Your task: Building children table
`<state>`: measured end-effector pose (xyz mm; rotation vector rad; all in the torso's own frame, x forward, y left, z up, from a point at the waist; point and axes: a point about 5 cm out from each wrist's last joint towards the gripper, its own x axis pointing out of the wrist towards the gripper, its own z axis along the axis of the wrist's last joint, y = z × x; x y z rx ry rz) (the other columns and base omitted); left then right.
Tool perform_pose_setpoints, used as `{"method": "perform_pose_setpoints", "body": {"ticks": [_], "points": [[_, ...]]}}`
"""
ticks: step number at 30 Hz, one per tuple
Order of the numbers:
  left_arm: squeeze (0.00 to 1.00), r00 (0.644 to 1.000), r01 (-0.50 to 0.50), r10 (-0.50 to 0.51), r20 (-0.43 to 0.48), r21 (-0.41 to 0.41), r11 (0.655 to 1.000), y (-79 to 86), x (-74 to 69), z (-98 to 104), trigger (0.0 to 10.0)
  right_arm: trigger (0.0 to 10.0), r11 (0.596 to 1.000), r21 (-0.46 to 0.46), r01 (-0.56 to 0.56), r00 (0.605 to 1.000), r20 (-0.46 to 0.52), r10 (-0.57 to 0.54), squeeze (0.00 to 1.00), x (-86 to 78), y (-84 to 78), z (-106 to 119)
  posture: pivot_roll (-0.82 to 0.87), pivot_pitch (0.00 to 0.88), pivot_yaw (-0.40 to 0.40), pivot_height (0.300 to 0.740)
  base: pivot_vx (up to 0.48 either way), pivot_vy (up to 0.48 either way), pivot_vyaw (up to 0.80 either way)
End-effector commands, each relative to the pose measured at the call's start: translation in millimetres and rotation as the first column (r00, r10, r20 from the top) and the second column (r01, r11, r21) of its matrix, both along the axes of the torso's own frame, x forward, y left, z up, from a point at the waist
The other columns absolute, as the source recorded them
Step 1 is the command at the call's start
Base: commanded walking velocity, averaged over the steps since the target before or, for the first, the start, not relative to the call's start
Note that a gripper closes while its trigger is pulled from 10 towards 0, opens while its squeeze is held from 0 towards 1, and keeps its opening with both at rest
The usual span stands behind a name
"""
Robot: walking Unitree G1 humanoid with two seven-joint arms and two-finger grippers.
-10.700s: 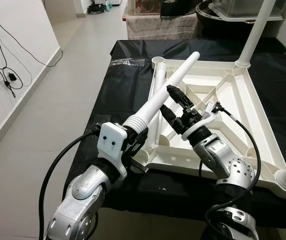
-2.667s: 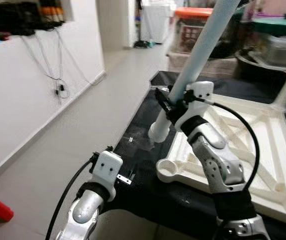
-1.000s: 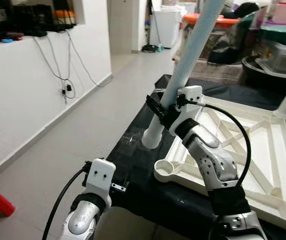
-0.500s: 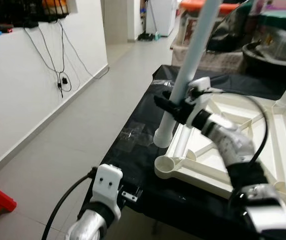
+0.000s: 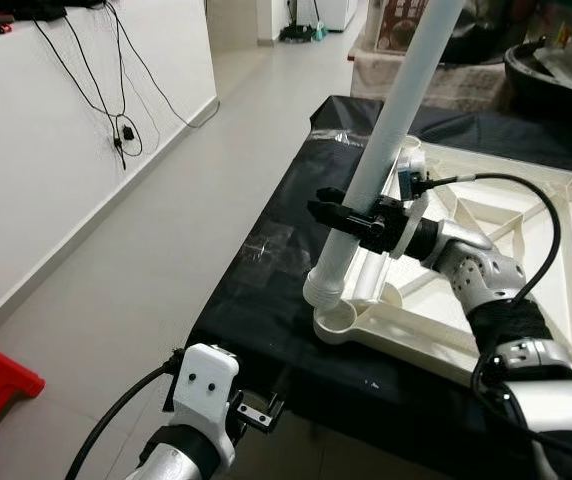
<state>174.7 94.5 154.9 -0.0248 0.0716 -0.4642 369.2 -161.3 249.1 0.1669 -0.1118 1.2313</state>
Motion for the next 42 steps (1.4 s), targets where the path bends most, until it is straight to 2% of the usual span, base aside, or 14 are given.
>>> {"method": "perform_pose_setpoints", "body": {"ticks": [1, 3, 9, 14, 18, 21, 32, 36, 42], "points": [[0.00, 1.000, 0.004, -0.004, -0.027, 0.008, 1.000, 1.6, -5.5, 0, 10.0, 10.0, 0.996, -0.037, -0.080, 0.997, 0.016, 0.081, 0.00, -1.8, 0.8, 0, 0.27, 0.221, 0.012, 0.740, 0.000, 0.000, 0.00], [0.00, 1.000, 0.004, -0.004, -0.027, 0.008, 1.000, 1.6, -5.5, 0, 10.0, 10.0, 0.996, -0.037, -0.080, 0.997, 0.016, 0.081, 0.00, -1.8, 0.8, 0, 0.27, 0.221, 0.012, 0.740, 0.000, 0.000, 0.00], [0.00, 0.999, 0.000, 0.001, -0.053, 0.019, 1.000, 5.6, -12.5, 0, 10.0, 10.0, 0.981, -0.056, -0.184, 0.983, 0.014, 0.185, 0.00, -6.5, -1.9, -3, 0.27, 0.216, 0.024, 0.740, 0.000, 0.000, 0.00], [0.00, 0.998, 0.001, 0.000, -0.055, 0.019, 1.000, 5.9, -12.9, 0, 10.0, 10.0, 0.978, -0.070, -0.198, 0.980, 0.012, 0.199, 0.00, -7.6, -2.2, -5, 0.27, 0.215, 0.025, 0.740, 0.000, 0.000, 0.00], [0.00, 0.998, 0.002, 0.000, -0.060, 0.025, 1.000, 6.5, -13.8, 0, 10.0, 10.0, 0.963, -0.121, -0.242, 0.970, 0.004, 0.244, 0.00, -10.8, -1.8, -13, 0.27, 0.209, 0.027, 0.740, 0.000, 0.000, 0.00], [0.00, 0.998, 0.002, 0.000, -0.065, 0.032, 0.999, 6.8, -14.4, 0, 10.0, 10.0, 0.945, -0.194, -0.263, 0.963, 0.004, 0.269, 0.00, -10.7, 0.9, -19, 0.27, 0.205, 0.023, 0.740, 0.000, 0.000, 0.00], [0.00, 0.998, 0.003, 0.000, -0.065, 0.041, 0.999, 6.7, -13.4, 1, 10.0, 10.0, 0.916, -0.280, -0.286, 0.952, 0.024, 0.304, 0.00, -9.4, 6.0, -19, 0.27, 0.210, 0.018, 0.740, 0.000, 0.000, 0.00], [0.00, 0.998, 0.006, -0.003, -0.062, 0.043, 0.999, 5.9, -11.8, 2, 10.0, 10.0, 0.879, -0.350, -0.323, 0.936, 0.022, 0.352, 0.00, -11.3, 13.7, -22, 0.26, 0.215, 0.012, 0.740, 0.000, 0.000, 0.00], [0.00, 0.998, 0.010, -0.007, -0.058, 0.047, 0.999, 4.9, -11.2, 2, 10.0, 10.0, 0.862, -0.373, -0.343, 0.925, 0.025, 0.379, 0.00, -12.0, 21.6, -25, 0.26, 0.218, 0.010, 0.740, 0.000, 0.000, 0.00]]}}
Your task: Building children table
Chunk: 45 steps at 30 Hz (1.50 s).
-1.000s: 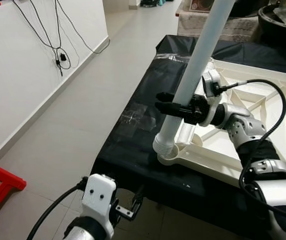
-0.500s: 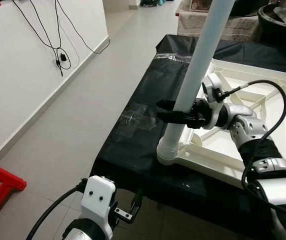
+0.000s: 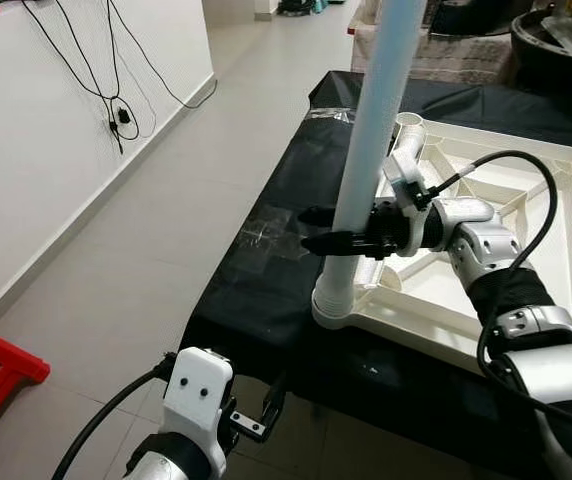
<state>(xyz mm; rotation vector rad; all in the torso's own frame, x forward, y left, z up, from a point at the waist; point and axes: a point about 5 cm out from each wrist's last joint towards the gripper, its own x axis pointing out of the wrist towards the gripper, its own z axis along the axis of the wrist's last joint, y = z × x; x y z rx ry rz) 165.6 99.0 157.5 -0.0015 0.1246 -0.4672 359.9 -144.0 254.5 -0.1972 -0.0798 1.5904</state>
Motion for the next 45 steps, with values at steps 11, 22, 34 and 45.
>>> {"method": "perform_pose_setpoints", "body": {"ticks": [11, 22, 34, 45], "points": [[0.00, 1.000, 0.006, -0.006, -0.007, 0.017, 1.000, -0.8, -0.7, 0, 10.0, 10.0, 0.994, -0.105, -0.027, 0.997, -0.081, 0.018, 0.00, -0.3, 20.1, -34, 0.26, 0.222, 0.003, 0.740, 0.000, 0.000, 0.00], [0.00, 1.000, 0.012, -0.012, 0.000, 0.010, 1.000, -3.7, 2.6, 0, 10.0, 10.0, 0.980, -0.026, 0.198, 0.977, -0.073, -0.199, 0.00, -2.7, 14.3, -50, 0.24, 0.218, 0.002, 0.740, 0.000, 0.000, 0.00], [0.00, 1.000, 0.019, -0.019, 0.008, 0.009, 1.000, -4.5, 7.5, -1, 10.0, 10.0, 0.929, -0.059, 0.366, 0.930, -0.025, -0.368, 0.00, -11.1, 18.4, -59, 0.22, 0.205, 0.008, 0.740, 0.000, 0.000, 0.00], [0.00, 1.000, 0.020, -0.020, 0.023, 0.011, 1.000, -6.3, 14.5, -2, 10.0, 10.0, 0.622, -0.186, 0.761, 0.606, -0.141, -0.783, 0.00, 3.4, 27.9, -69, 0.21, 0.181, 0.008, 0.740, 0.000, 0.000, 0.00]]}}
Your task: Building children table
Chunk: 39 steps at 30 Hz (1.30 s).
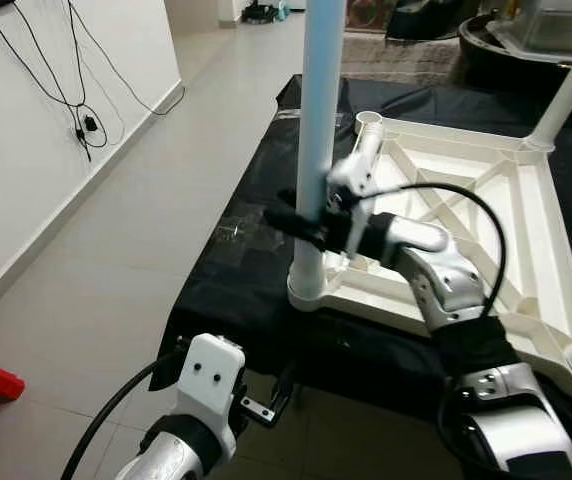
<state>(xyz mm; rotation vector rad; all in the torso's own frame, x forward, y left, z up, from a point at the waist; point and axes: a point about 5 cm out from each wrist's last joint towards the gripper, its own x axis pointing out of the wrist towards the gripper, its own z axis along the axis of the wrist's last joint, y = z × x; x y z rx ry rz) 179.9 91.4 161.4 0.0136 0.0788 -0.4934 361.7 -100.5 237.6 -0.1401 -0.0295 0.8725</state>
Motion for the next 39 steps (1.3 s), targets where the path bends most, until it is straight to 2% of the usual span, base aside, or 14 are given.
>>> {"method": "perform_pose_setpoints", "body": {"ticks": [1, 4, 7, 12, 15, 18, 22, 23, 24, 26, 29, 32, 34, 39], "points": [[0.00, 1.000, -0.007, 0.007, -0.024, 0.009, 1.000, 1.2, 0.5, -6, 10.0, 10.0, 0.972, -0.090, 0.217, 0.943, -0.239, -0.233, 0.00, 2.8, -16.1, -51, 0.21, 0.181, 0.008, 0.740, 0.000, 0.000, 0.00], [0.00, 1.000, -0.006, 0.006, -0.023, 0.009, 1.000, 1.1, 1.1, -6, 10.0, 10.0, 0.951, -0.061, 0.303, 0.918, -0.249, -0.309, 0.00, 3.8, -17.0, -50, 0.21, 0.177, 0.005, 0.740, 0.000, 0.000, 0.00], [0.00, 1.000, -0.003, 0.004, -0.021, 0.009, 1.000, 0.9, 1.9, -7, 10.0, 10.0, 0.895, -0.025, 0.446, 0.865, -0.247, -0.437, 0.00, 3.2, -20.9, -50, 0.21, 0.172, 0.003, 0.740, 0.000, 0.000, 0.00], [0.00, 1.000, -0.002, 0.002, -0.019, 0.009, 1.000, 0.6, 2.2, -8, 10.0, 10.0, 0.848, -0.018, 0.529, 0.821, -0.243, -0.517, 0.00, -0.3, -21.9, -49, 0.21, 0.169, 0.005, 0.740, 0.000, 0.000, 0.00], [0.00, 1.000, 0.002, -0.001, -0.018, 0.009, 1.000, 0.2, 1.8, -8, 10.0, 10.0, 0.777, 0.014, 0.629, 0.761, -0.214, -0.612, 0.00, -10.2, -20.2, -51, 0.21, 0.164, 0.007, 0.740, 0.000, 0.000, 0.00], [0.00, 1.000, 0.003, -0.003, -0.017, 0.009, 1.000, 0.1, 1.7, -8, 10.0, 10.0, 0.749, 0.024, 0.662, 0.737, -0.202, -0.645, 0.00, -12.8, -20.3, -50, 0.21, 0.164, 0.007, 0.740, 0.000, 0.000, 0.00], [0.00, 1.000, 0.006, -0.006, -0.017, 0.009, 1.000, 0.1, 1.6, -8, 10.0, 10.0, 0.686, 0.055, 0.726, 0.681, -0.195, -0.705, 0.00, -16.0, -21.3, -49, 0.21, 0.159, 0.008, 0.740, 0.000, 0.000, 0.00], [0.00, 1.000, 0.007, -0.007, -0.018, 0.010, 1.000, 0.2, 1.6, -8, 10.0, 10.0, 0.648, 0.066, 0.759, 0.648, -0.177, -0.740, 0.00, -17.0, -22.7, -47, 0.21, 0.159, 0.008, 0.740, 0.000, 0.000, 0.00], [0.00, 1.000, 0.007, -0.007, -0.018, 0.010, 1.000, 0.2, 1.6, -8, 10.0, 10.0, 0.648, 0.066, 0.759, 0.648, -0.177, -0.740, 0.00, -17.0, -22.7, -47, 0.21, 0.159, 0.008, 0.740, 0.000, 0.000, 0.00], [0.00, 1.000, 0.009, -0.008, -0.017, 0.010, 1.000, 0.2, 1.7, -8, 10.0, 10.0, 0.569, 0.093, 0.817, 0.576, -0.137, -0.806, 0.00, -19.7, -24.7, -41, 0.21, 0.157, 0.008, 0.740, 0.000, 0.000, 0.00], [0.00, 1.000, 0.009, -0.009, -0.017, 0.010, 1.000, 0.1, 1.9, -9, 10.0, 10.0, 0.549, 0.100, 0.830, 0.558, -0.126, -0.820, 0.00, -20.5, -24.6, -39, 0.21, 0.153, 0.009, 0.740, 0.000, 0.000, 0.00], [0.00, 1.000, 0.011, -0.011, -0.016, 0.010, 1.000, -0.3, 1.9, -9, 10.0, 10.0, 0.468, 0.105, 0.878, 0.475, -0.058, -0.878, 0.00, -27.5, -21.2, -36, 0.21, 0.151, 0.006, 0.740, 0.000, 0.000, 0.00], [0.00, 1.000, 0.011, -0.011, -0.016, 0.010, 1.000, -0.3, 1.9, -9, 10.0, 10.0, 0.468, 0.105, 0.878, 0.475, -0.058, -0.878, 0.00, -27.5, -21.2, -36, 0.21, 0.151, 0.006, 0.740, 0.000, 0.000, 0.00], [0.00, 1.000, 0.010, -0.010, -0.016, 0.010, 1.000, -0.2, 2.1, -9, 10.0, 10.0, 0.390, 0.126, 0.912, 0.388, 0.041, -0.921, 0.00, -38.1, -16.7, -31, 0.21, 0.154, 0.006, 0.740, 0.000, 0.000, 0.00]]}}
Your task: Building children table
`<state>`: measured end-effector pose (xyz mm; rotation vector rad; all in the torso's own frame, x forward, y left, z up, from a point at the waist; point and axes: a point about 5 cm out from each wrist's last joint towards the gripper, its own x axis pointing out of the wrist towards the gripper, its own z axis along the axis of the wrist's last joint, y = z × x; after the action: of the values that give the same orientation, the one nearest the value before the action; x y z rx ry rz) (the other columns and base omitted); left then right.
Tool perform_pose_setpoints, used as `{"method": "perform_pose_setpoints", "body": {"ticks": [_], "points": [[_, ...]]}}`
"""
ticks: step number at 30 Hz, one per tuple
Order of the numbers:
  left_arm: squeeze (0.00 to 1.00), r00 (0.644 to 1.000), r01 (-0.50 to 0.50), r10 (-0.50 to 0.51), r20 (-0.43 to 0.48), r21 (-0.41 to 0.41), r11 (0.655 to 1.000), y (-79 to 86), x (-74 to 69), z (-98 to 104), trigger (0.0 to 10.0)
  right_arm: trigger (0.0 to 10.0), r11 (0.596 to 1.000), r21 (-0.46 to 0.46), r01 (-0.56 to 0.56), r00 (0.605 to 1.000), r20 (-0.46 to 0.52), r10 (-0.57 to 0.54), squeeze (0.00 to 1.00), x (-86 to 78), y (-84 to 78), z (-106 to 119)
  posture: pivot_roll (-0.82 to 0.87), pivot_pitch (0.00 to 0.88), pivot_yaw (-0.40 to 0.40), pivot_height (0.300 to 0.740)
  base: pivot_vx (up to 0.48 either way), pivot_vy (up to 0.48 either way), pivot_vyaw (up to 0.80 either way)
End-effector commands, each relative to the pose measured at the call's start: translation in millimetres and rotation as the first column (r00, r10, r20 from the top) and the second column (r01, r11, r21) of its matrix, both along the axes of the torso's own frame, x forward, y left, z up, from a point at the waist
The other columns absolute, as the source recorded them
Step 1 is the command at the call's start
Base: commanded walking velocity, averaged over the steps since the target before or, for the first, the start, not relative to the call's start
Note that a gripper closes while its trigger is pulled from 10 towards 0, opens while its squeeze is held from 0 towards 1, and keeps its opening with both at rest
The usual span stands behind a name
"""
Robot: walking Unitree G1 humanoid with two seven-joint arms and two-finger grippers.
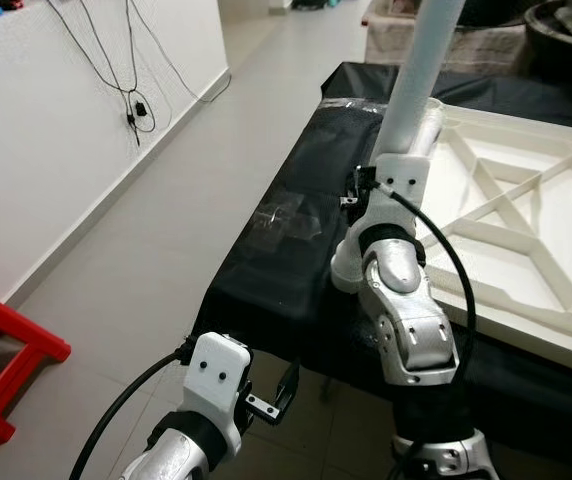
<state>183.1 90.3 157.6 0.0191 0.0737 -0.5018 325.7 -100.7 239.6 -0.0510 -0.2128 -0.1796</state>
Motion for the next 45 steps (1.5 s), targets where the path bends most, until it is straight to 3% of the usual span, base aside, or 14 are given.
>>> {"method": "perform_pose_setpoints", "body": {"ticks": [1, 6, 13, 15, 17, 21, 30, 41, 42, 43, 45], "points": [[0.00, 1.000, 0.001, -0.001, -0.023, 0.006, 1.000, 0.9, -1.0, -6, 10.0, 10.0, 0.990, -0.045, 0.135, 0.985, -0.102, -0.139, 0.00, -5.6, -13.6, -31, 0.21, 0.154, 0.006, 0.740, 0.000, 0.000, 0.00], [0.00, 1.000, 0.001, -0.001, -0.023, 0.007, 1.000, 1.2, -0.5, -6, 10.0, 10.0, 0.988, -0.052, 0.146, 0.986, -0.072, -0.150, 0.00, -11.0, -8.6, -28, 0.21, 0.157, 0.006, 0.740, 0.000, 0.000, 0.00], [0.00, 1.000, 0.003, -0.002, -0.023, 0.008, 1.000, 1.2, 0.4, -6, 10.0, 10.0, 0.989, 0.041, 0.141, 0.983, -0.128, -0.135, 0.00, -12.8, -3.7, -35, 0.21, 0.156, 0.007, 0.740, 0.000, 0.000, 0.00], [0.00, 1.000, 0.001, 0.000, -0.022, 0.011, 1.000, 1.3, 1.9, -7, 10.0, 10.0, 0.962, 0.139, 0.234, 0.959, -0.197, -0.204, 0.00, -10.6, -9.2, -37, 0.21, 0.155, 0.007, 0.740, 0.000, 0.000, 0.00], [0.00, 1.000, 0.001, 0.000, -0.022, 0.011, 1.000, 1.3, 1.9, -7, 10.0, 10.0, 0.962, 0.139, 0.234, 0.959, -0.197, -0.204, 0.00, -10.6, -9.2, -37, 0.21, 0.155, 0.007, 0.740, 0.000, 0.000, 0.00], [0.00, 1.000, -0.002, 0.002, -0.018, 0.014, 1.000, 1.4, 4.9, -8, 10.0, 10.0, 0.905, 0.250, 0.344, 0.919, -0.285, -0.270, 0.00, -2.3, -13.3, -37, 0.21, 0.150, 0.007, 0.740, 0.000, 0.000, 0.00], [0.00, 1.000, -0.005, 0.006, -0.018, 0.015, 1.000, 1.5, 7.6, -10, 10.0, 10.0, 0.904, 0.266, 0.335, 0.930, -0.247, -0.272, 0.00, 2.5, -6.0, -26, 0.21, 0.144, -0.001, 0.740, 0.000, 0.000, 0.00], [0.00, 1.000, -0.007, 0.008, -0.010, 0.019, 1.000, 1.4, 12.2, -11, 10.0, 10.0, 0.882, 0.286, 0.375, 0.921, -0.227, -0.317, 0.00, 5.2, -11.8, -17, 0.21, 0.125, -0.002, 0.740, 0.000, 0.000, 0.00], [0.00, 1.000, -0.008, 0.008, -0.008, 0.021, 1.000, 1.4, 13.8, -12, 10.0, 10.0, 0.860, 0.259, 0.439, 0.891, -0.251, -0.379, 0.00, 5.8, -17.3, -18, 0.20, 0.119, -0.005, 0.740, 0.000, 0.000, 0.00], [0.00, 1.000, -0.008, 0.008, -0.008, 0.021, 1.000, 1.4, 13.8, -12, 10.0, 10.0, 0.860, 0.259, 0.439, 0.891, -0.251, -0.379, 0.00, 5.8, -17.3, -18, 0.20, 0.119, -0.005, 0.740, 0.000, 0.000, 0.00], [0.00, 1.000, -0.008, 0.007, 0.002, 0.028, 1.000, 0.7, 17.1, -13, 10.0, 10.0, 0.797, 0.197, 0.571, 0.807, -0.310, -0.502, 0.00, 5.8, -30.4, -27, 0.21, 0.103, -0.007, 0.740, 0.000, 0.000, 0.00]]}}
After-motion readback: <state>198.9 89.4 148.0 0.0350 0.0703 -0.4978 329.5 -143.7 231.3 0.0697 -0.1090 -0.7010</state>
